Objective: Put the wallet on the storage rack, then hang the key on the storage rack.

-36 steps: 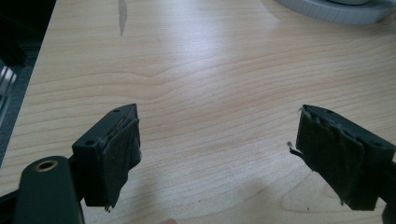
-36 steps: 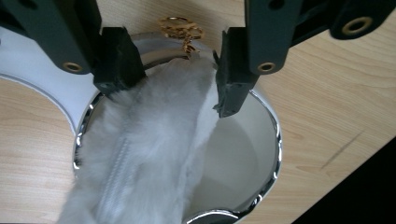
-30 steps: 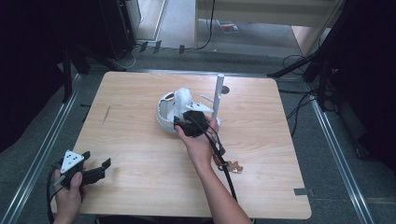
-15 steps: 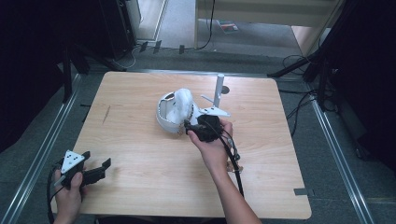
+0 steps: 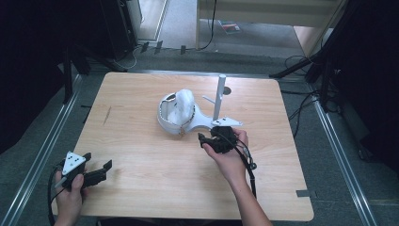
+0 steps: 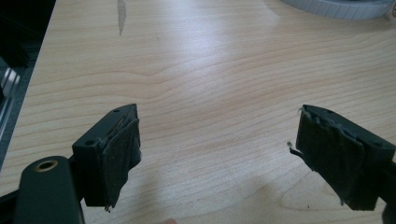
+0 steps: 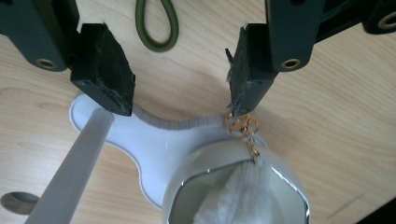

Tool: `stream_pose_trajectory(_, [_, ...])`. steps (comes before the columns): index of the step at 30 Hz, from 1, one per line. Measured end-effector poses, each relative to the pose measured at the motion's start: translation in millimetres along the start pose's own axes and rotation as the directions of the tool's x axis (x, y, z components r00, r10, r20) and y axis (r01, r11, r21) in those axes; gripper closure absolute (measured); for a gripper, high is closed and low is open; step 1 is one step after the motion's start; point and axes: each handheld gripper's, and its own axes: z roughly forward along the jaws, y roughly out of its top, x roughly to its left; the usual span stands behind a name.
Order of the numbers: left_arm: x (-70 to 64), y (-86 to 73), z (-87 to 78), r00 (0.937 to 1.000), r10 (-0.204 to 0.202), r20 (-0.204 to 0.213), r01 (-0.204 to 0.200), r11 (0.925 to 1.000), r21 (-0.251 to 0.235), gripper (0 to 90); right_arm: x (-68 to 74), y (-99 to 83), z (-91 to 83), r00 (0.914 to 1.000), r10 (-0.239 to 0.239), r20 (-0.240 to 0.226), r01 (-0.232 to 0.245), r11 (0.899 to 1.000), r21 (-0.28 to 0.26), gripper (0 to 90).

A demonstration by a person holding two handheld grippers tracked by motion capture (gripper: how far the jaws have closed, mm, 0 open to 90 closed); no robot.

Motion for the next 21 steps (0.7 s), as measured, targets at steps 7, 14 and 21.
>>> stream_pose_trajectory(7, [0.7,-0.1,0.0,1.0,-0.002,0.004,0.002,1.0,-0.002,14.6,-6.1,-14.5,1.5,1.0,-0.01,0.0,0.01,0.999,0.051,41.4])
stream_pose_trajectory(14, [0.1,0.0,0.2,1.0,-0.002,0.002,0.002,1.0,-0.001,14.6,-8.0,-27.0,4.0,0.9994,-0.033,0.013,0.031,0.995,0.095,41.0])
stream_pose_trajectory(21, [0.3,0.2,0.3,1.0,-0.002,0.002,0.002,1.0,0.003,14.6,-11.4,-39.5,5.2,0.9989,-0.045,0.015,0.043,0.99,0.138,40.7])
